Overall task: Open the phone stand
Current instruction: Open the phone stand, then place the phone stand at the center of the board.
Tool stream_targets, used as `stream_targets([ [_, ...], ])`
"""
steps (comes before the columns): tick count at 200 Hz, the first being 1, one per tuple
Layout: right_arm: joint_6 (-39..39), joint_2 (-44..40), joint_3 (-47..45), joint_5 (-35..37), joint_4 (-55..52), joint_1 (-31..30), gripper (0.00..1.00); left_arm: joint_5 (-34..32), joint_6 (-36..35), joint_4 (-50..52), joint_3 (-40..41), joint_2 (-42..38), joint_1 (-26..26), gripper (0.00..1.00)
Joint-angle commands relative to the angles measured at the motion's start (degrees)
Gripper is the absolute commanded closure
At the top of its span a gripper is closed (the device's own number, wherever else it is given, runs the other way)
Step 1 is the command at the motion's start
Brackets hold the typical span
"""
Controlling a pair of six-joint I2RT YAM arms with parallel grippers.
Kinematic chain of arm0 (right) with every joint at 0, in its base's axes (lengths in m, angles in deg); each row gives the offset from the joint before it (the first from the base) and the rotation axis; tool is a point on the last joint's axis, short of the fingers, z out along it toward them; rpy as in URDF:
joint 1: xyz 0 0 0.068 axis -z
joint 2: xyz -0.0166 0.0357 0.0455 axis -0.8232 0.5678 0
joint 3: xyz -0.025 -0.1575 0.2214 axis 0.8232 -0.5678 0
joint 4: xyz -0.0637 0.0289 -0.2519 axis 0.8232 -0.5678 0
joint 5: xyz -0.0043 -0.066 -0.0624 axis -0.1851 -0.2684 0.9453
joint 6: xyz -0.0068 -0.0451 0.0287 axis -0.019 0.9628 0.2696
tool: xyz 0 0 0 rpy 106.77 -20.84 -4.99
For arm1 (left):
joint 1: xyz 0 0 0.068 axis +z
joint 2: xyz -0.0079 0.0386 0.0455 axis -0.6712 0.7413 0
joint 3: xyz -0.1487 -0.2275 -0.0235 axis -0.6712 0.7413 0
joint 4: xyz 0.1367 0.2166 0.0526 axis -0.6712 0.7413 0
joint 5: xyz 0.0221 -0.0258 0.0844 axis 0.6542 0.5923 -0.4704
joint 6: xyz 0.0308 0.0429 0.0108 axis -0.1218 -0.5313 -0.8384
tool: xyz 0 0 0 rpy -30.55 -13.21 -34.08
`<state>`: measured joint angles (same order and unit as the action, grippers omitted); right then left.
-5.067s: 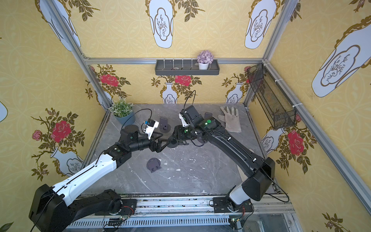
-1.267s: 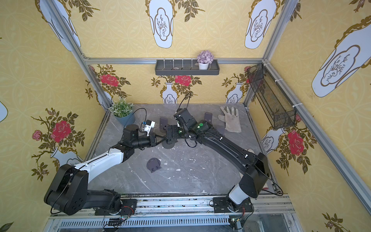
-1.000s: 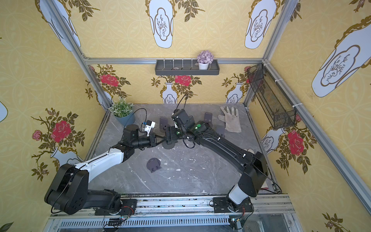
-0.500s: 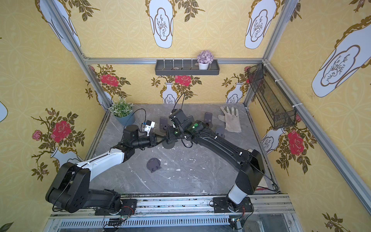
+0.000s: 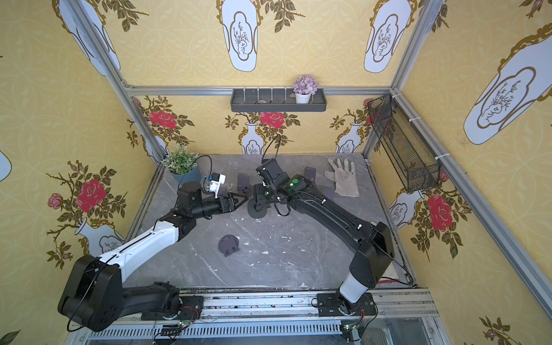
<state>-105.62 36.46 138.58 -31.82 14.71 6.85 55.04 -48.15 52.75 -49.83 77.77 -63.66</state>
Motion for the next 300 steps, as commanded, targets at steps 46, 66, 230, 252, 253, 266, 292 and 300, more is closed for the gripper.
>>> stream_targets([
  [46, -2.6, 9.7, 7.1, 7.4, -8.1, 2.0, 0.59, -19.5, -8.4, 16.9, 1.4, -12.1, 0.0, 0.01],
  [66, -4.9, 14.8, 11.1, 9.6, -11.7, 2.8, 0.58, -20.4, -9.8, 20.5, 1.7, -14.7, 0.1, 0.01],
  [230, -6.6, 30.9, 18.9, 7.2, -13.1, 6.3, 0.39, -20.4, -13.4, 32.3, 1.7, -21.8, 0.1, 0.01],
  [252, -6.4, 30.0, 18.9, 6.9, -12.9, 6.2, 0.16, -20.3, -13.6, 32.8, 1.3, -21.6, 0.1, 0.01],
  [253, -6.4, 30.0, 18.9, 6.9, -12.9, 6.1, 0.15, -20.3, -13.6, 32.8, 1.3, -21.6, 0.1, 0.01],
  [266, -6.1, 29.5, 19.2, 6.8, -12.8, 6.2, 0.02, -20.6, -13.8, 33.1, 1.2, -21.6, 0.0, 0.01],
  [292, -5.3, 27.9, 20.4, 7.2, -12.7, 6.1, 0.02, -20.9, -13.5, 34.0, 0.8, -21.4, 0.0, 0.01],
  [300, -5.2, 27.2, 21.0, 7.6, -13.1, 6.1, 0.02, -21.1, -13.2, 34.4, 0.7, -21.4, 0.1, 0.01],
])
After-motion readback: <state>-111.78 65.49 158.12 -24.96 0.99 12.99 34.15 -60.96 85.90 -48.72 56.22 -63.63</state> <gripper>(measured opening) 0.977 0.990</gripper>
